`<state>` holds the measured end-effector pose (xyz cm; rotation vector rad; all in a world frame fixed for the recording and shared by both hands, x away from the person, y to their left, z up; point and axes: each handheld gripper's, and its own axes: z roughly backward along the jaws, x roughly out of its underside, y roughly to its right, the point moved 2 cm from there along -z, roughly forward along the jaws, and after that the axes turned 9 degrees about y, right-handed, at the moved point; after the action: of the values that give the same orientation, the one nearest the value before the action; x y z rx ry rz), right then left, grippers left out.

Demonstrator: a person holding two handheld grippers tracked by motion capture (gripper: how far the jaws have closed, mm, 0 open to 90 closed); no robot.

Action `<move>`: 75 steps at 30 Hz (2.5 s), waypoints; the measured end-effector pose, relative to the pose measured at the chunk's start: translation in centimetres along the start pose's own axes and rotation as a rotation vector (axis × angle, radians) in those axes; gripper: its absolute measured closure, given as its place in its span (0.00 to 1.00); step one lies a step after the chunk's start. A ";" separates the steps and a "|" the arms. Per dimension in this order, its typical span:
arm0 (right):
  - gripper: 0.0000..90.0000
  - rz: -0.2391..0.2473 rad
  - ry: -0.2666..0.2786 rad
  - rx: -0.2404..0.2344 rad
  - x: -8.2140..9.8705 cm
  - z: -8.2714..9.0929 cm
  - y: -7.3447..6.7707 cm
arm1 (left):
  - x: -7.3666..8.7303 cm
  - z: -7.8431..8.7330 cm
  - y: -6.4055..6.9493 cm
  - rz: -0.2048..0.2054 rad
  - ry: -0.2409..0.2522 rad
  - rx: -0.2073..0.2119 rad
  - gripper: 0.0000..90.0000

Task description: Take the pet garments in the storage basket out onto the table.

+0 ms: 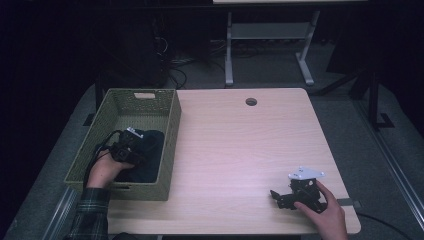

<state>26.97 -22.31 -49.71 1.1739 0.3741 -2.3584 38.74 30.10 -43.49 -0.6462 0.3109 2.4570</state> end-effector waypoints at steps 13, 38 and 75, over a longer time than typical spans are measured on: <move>0.01 -0.001 0.000 0.000 0.0 0.0 0.0 | -0.9 4.2 -1.1 0.098 0.292 0.037 0.77; 0.01 -0.001 0.001 0.002 0.0 0.0 0.1 | -4.4 11.9 1.1 0.054 0.674 0.093 0.78; 0.01 -0.002 0.001 0.004 -0.1 -0.1 0.1 | -12.0 13.5 10.2 -0.135 0.871 0.293 0.78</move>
<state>27.11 -22.34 -49.72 1.1767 0.3705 -2.3617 36.29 20.93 -25.01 -1.5106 0.8982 1.8176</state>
